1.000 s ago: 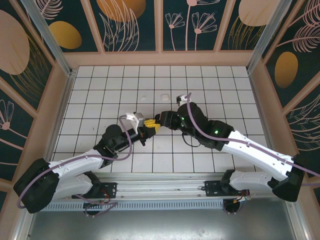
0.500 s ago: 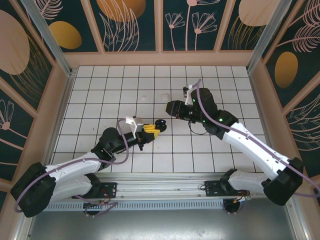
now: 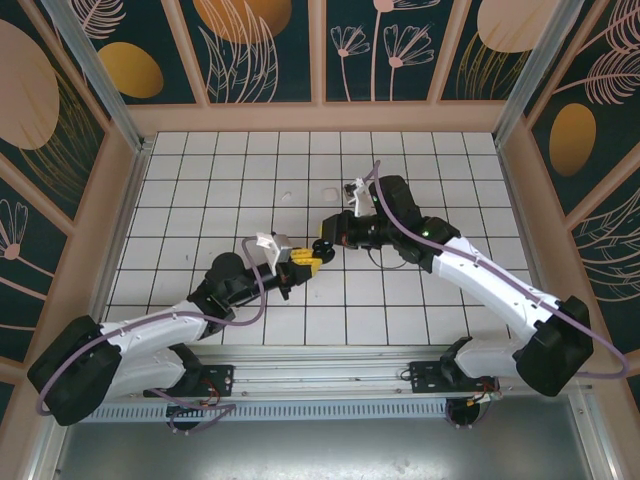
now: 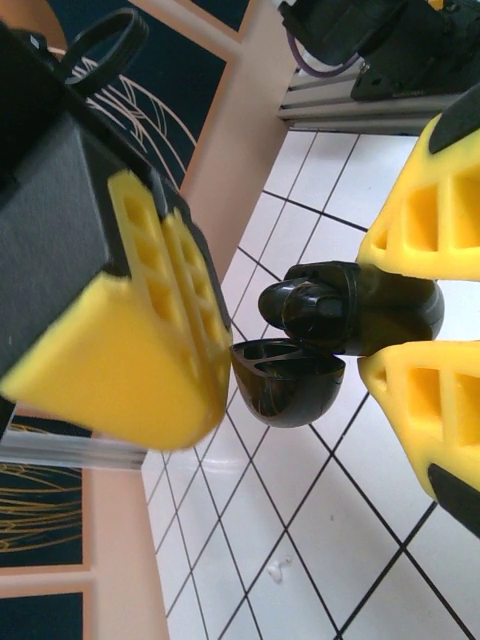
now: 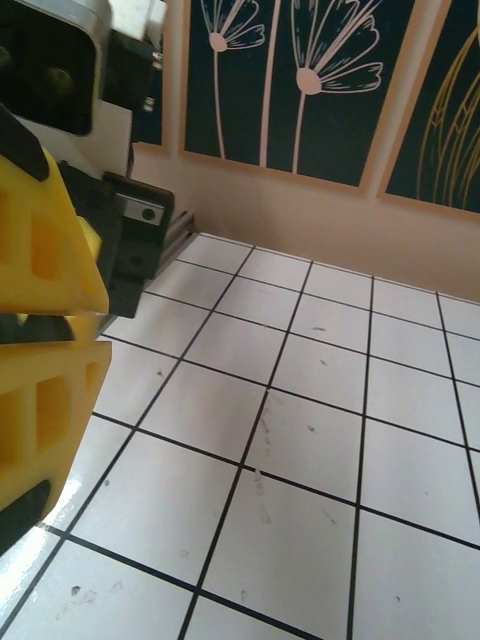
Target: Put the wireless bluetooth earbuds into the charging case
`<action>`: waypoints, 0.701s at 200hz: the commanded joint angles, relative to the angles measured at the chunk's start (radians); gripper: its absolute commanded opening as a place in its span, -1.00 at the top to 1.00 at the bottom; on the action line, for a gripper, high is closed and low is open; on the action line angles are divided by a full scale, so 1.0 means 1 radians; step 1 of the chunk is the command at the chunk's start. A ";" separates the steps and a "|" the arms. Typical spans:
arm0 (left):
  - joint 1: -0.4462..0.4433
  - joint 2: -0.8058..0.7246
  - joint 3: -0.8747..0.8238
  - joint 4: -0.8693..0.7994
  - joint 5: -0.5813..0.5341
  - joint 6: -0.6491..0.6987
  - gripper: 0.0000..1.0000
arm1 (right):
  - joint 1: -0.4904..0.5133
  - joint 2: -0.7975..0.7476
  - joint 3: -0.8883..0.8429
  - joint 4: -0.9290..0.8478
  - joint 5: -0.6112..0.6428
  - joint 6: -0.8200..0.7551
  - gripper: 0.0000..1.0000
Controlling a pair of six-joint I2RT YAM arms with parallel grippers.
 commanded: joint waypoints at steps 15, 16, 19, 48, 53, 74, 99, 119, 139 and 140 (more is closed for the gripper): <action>0.000 0.010 0.022 0.057 -0.058 -0.027 1.00 | 0.017 -0.062 -0.047 -0.070 -0.058 -0.042 0.74; -0.001 0.010 0.022 0.057 -0.059 -0.026 1.00 | 0.018 -0.064 -0.047 -0.072 -0.058 -0.042 0.74; 0.000 0.011 0.021 0.058 -0.060 -0.028 1.00 | 0.019 -0.069 -0.052 -0.078 -0.056 -0.042 0.74; 0.005 0.026 0.019 0.063 -0.062 -0.027 1.00 | 0.022 -0.130 -0.084 -0.112 -0.036 -0.049 0.74; 0.007 0.029 0.016 0.069 -0.062 -0.033 1.00 | 0.021 -0.138 -0.086 -0.118 -0.031 -0.052 0.74; 0.011 0.036 0.015 0.085 -0.056 -0.046 1.00 | 0.020 -0.149 -0.074 -0.148 -0.016 -0.062 0.73; 0.013 0.042 0.025 0.066 -0.050 -0.039 1.00 | 0.008 -0.165 -0.062 -0.151 0.050 -0.070 0.69; 0.018 0.041 0.025 0.073 -0.043 -0.081 1.00 | -0.015 -0.176 -0.066 -0.129 0.130 -0.064 0.63; 0.040 0.021 0.014 0.059 -0.044 -0.145 1.00 | -0.022 -0.183 -0.081 -0.098 0.207 -0.045 0.50; 0.042 0.019 0.014 0.058 -0.044 -0.148 1.00 | -0.022 -0.183 -0.082 -0.098 0.210 -0.045 0.49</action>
